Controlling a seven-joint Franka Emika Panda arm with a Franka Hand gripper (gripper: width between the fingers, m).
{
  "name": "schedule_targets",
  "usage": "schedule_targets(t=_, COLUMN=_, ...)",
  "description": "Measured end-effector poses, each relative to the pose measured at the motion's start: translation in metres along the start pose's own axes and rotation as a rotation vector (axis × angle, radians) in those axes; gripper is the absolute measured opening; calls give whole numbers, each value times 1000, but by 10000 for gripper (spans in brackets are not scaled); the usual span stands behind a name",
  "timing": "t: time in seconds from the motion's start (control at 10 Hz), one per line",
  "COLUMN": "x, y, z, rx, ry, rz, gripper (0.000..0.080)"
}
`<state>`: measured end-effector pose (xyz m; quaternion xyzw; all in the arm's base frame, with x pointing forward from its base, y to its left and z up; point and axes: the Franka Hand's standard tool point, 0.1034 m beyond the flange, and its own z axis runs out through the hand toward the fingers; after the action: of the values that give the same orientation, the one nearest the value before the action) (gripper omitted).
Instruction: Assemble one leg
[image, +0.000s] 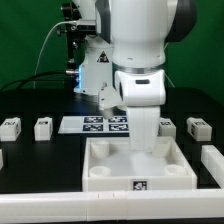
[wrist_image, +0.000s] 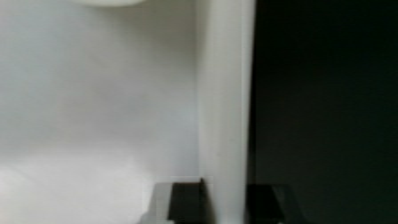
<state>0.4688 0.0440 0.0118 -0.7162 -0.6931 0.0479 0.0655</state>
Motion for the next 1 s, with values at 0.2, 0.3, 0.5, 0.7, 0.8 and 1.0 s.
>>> schedule_targets(t=0.2, x=2, y=2, z=-1, rx=-4, ry=3, rz=11, gripper=80)
schedule_targets(t=0.3, x=2, y=2, z=-1, rx=-4, ry=3, rz=12, gripper=80)
schedule_targets(t=0.5, x=3, y=2, z=0, rx=-4, ry=3, rz=12, gripper=80)
schedule_targets(t=0.7, x=23, y=10, z=-1, rx=-11, ry=8, rz=14, gripper=80)
schedule_targets(t=0.8, x=29, y=14, z=-2, rx=-16, ry=10, rz=10, gripper=80)
schedule_targets(t=1.0, x=37, y=19, z=-4, rx=-20, ry=12, rz=9, gripper=80)
